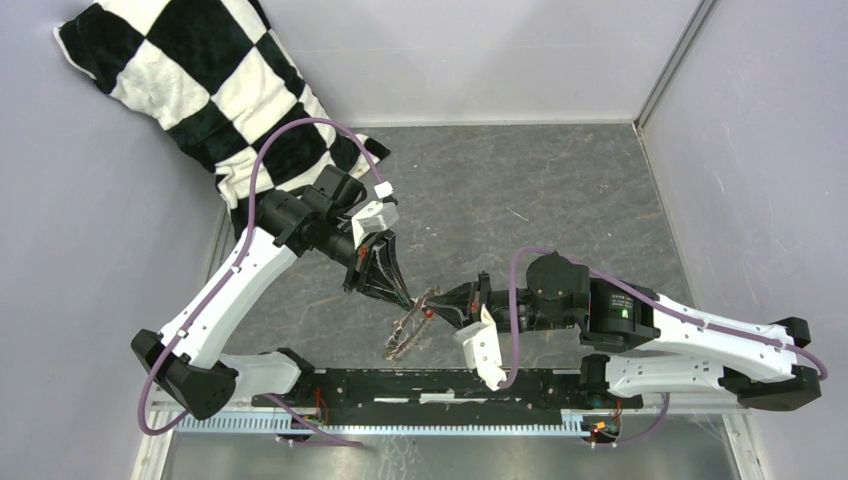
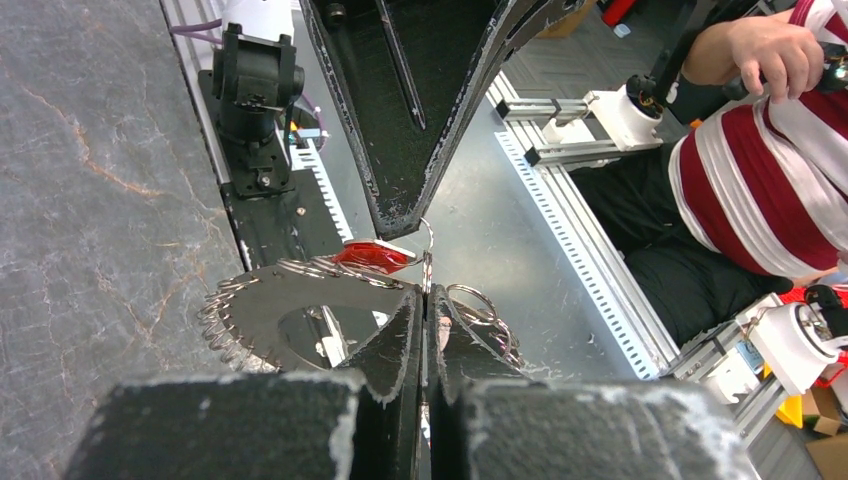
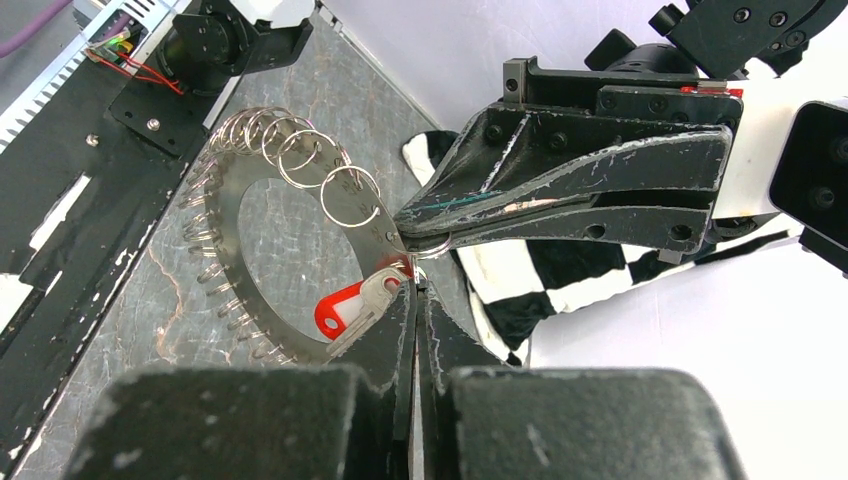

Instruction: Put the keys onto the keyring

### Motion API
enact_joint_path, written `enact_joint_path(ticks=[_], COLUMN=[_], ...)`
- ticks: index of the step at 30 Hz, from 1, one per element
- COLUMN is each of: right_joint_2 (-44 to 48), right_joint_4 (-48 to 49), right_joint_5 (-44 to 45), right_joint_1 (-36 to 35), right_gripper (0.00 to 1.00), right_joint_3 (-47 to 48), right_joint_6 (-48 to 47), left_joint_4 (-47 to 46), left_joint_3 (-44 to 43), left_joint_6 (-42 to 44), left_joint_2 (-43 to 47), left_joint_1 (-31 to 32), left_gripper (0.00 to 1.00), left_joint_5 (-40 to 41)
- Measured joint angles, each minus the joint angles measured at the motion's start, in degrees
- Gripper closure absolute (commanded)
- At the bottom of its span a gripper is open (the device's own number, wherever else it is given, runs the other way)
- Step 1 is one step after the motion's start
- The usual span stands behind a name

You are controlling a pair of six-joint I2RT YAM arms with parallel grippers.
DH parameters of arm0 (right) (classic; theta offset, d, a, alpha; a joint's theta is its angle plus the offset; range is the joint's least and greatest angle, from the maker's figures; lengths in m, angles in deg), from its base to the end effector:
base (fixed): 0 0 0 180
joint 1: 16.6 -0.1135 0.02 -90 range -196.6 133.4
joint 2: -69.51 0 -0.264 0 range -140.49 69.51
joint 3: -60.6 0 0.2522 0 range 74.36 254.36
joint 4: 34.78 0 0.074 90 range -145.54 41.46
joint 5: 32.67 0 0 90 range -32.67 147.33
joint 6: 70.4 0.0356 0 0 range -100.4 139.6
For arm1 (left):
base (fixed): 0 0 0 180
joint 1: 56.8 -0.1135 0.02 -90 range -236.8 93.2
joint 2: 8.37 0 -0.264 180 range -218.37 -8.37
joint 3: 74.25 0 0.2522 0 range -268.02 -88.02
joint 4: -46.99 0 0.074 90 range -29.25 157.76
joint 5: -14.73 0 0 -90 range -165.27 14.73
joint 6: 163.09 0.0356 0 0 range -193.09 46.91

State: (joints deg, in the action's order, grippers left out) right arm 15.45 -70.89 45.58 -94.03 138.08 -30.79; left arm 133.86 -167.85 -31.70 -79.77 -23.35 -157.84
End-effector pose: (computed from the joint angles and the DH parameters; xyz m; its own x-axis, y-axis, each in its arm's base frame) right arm 0.0370 0.1994 0.4036 0.7390 -0.1515 -0.6564 -0.6736 -0.1530 -0.7231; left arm 0.1499 -0.1413 0.3880 -0.2846 0.2905 -0.9136 0.8177 -0.4239 -0.3895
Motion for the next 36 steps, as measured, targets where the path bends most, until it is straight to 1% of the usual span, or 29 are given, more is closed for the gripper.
enact_joint_path(ticks=[15, 24, 31, 36], right_joint_2=[-0.2, -0.4, -0.4, -0.4], right_joint_4=[0.0, 0.0, 0.6, 1.1], right_joint_5=[-0.9, -1.3, -1.7, -1.6], right_joint_1=[0.0, 0.0, -0.1, -0.1], right_gripper=[0.99, 0.99, 0.99, 0.99], right_joint_3=[0.0, 0.0, 0.0, 0.0], right_joint_6=[0.0, 0.0, 0.0, 0.0], left_joint_4=[0.0, -1.6, -2.2, -2.2], left_joint_3=[0.1, 0.2, 1.1, 1.1], left_joint_6=[-0.1, -3.1, -3.0, -3.0], left_joint_2=[0.4, 0.4, 0.4, 0.4], left_joint_1=[0.0, 0.0, 0.0, 0.0], left_gripper=[0.98, 0.98, 0.98, 0.98], left_joint_5=[0.0, 0.1, 3.1, 3.4])
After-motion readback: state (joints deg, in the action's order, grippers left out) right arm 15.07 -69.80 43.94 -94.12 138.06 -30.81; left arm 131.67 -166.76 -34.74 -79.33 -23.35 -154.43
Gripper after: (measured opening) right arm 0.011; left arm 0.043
